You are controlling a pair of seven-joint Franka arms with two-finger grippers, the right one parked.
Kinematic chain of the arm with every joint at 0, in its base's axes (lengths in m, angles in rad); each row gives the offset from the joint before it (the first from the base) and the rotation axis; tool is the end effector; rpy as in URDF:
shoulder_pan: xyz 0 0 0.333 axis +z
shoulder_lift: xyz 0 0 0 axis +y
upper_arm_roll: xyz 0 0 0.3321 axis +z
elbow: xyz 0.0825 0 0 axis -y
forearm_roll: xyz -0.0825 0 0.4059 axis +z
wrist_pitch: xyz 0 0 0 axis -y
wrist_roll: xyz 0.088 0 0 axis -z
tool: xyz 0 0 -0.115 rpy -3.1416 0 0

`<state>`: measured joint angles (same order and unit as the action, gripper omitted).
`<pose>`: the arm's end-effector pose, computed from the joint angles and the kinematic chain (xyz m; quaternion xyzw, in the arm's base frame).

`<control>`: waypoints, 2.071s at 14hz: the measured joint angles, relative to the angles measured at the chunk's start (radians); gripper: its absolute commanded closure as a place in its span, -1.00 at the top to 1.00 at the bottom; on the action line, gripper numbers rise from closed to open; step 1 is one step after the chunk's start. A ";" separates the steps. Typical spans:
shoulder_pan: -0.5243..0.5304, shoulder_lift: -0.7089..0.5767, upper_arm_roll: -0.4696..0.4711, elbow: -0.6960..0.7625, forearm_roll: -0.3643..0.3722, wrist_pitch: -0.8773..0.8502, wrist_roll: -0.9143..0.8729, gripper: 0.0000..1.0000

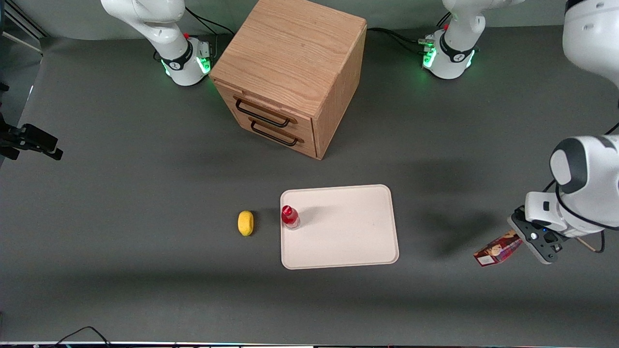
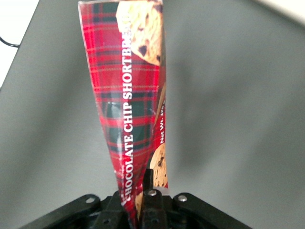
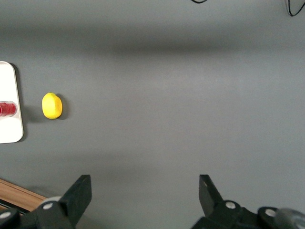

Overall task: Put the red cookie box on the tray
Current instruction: 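Lift the box upright with the left gripper and carry it toward the tray, then lower the held box onto the white tray's edge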

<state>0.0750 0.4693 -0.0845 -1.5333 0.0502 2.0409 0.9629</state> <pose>0.7192 0.0049 0.3863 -0.8811 0.4725 -0.0162 0.0124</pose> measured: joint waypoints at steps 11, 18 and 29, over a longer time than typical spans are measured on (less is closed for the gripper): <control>-0.185 0.061 -0.256 0.097 0.090 -0.099 -1.155 -1.00; -0.234 0.296 -0.255 0.115 0.152 0.137 -1.389 -1.00; -0.235 0.342 -0.258 0.121 0.155 0.082 -1.475 -0.80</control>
<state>-0.1598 0.8111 -0.3427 -1.4126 0.2048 2.1233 -0.5123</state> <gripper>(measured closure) 0.938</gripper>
